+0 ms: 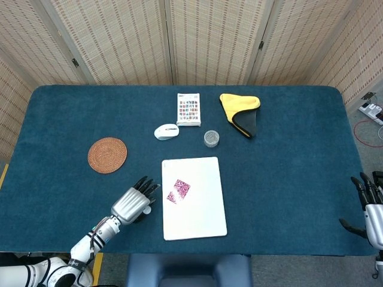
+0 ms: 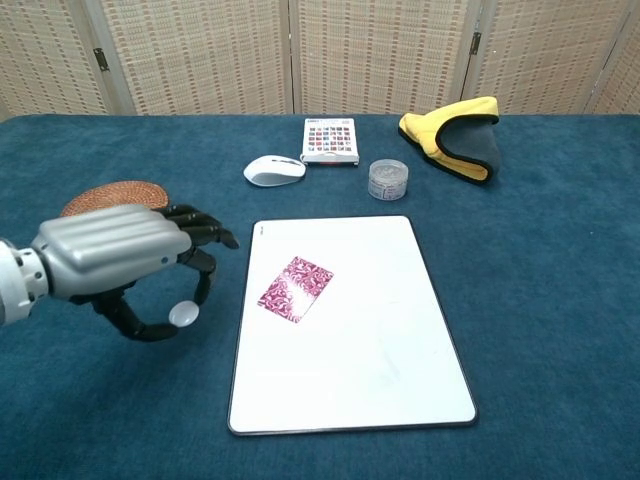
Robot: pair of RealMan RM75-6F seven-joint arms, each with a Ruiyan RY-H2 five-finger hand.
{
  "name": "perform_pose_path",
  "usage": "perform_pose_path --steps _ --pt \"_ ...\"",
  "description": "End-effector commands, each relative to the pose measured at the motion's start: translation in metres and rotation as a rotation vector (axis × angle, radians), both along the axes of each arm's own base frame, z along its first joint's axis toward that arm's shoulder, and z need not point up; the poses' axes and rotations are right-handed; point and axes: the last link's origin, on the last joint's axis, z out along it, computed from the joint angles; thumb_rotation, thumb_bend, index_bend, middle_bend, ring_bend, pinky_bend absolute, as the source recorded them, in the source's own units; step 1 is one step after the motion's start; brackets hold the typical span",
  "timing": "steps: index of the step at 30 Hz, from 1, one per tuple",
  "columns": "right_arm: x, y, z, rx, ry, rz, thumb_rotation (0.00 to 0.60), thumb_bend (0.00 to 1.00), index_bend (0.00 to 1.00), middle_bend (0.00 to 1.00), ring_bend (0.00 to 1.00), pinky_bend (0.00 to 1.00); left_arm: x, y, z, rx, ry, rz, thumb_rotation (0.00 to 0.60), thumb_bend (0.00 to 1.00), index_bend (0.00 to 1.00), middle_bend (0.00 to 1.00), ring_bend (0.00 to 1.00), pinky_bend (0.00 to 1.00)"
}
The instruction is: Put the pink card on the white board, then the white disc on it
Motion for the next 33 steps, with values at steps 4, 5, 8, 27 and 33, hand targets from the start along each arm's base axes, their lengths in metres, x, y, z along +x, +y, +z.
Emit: perform_pose_path --steps 4,5,8,27,33 --pt "-0.001 0.001 0.001 -0.003 0.001 -0.005 0.6 0.04 0.08 0.05 0.13 0.0 0.037 0.022 -0.006 -0.014 -0.066 0.0 0.6 0.37 0.51 0.14 0.07 0.0" --pt "-0.002 0.001 0.002 -0.004 0.001 -0.006 0.6 0.04 0.08 0.05 0.13 0.0 0.041 0.024 -0.008 -0.018 -0.066 -0.003 0.6 0.37 0.51 0.14 0.07 0.0" --pt "-0.003 0.003 0.003 -0.007 0.0 -0.011 0.6 0.04 0.08 0.05 0.13 0.0 0.057 0.031 -0.018 -0.04 -0.062 0.0 0.6 0.37 0.51 0.14 0.07 0.0" --pt "-0.012 0.008 0.005 -0.018 -0.008 -0.042 0.6 0.04 0.08 0.05 0.13 0.0 0.101 0.053 -0.062 -0.072 -0.039 0.058 0.6 0.37 0.51 0.14 0.07 0.0" --pt "-0.015 0.009 0.006 -0.021 -0.009 -0.051 0.6 0.04 0.08 0.05 0.13 0.0 0.099 0.058 -0.066 -0.059 -0.022 0.076 0.6 0.37 0.5 0.14 0.07 0.0"
